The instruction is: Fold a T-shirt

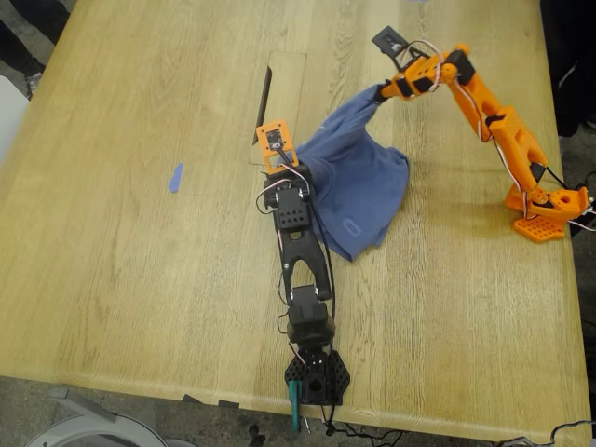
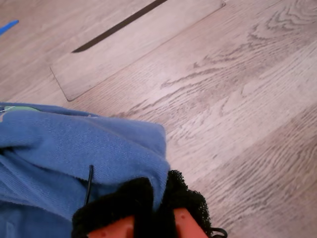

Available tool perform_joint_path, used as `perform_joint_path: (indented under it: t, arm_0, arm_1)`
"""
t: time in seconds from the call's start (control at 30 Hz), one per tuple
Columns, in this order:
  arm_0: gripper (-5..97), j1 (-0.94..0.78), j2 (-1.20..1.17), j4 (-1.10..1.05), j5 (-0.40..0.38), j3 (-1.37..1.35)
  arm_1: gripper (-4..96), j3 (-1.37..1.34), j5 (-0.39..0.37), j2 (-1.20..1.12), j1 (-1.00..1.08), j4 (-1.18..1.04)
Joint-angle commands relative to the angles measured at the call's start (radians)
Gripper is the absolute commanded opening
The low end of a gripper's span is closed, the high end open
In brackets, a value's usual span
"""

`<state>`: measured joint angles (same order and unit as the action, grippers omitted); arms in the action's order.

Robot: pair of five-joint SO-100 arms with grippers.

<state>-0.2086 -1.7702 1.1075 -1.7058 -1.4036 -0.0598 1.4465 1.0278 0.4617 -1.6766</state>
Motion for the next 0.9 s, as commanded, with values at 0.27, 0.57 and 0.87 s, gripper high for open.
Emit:
perform_joint_path:
  t: [0.27,0.57,0.87]
  arm_0:
    - [0,0.172,-0.319,0.390,-0.034,0.018]
    - [0,0.279,-0.469,0.301,-0.051,-0.350]
    - [0,0.247,-0.469,-0.253,-0.043,-0.673]
  arm_1:
    - [0.1,-0.747,-0.020,0.618,-0.072,-0.009]
    - [0.1,-1.413,-0.035,1.014,-0.110,0.150]
    - [0.2,-1.985,-0.038,1.213,-0.091,0.584]
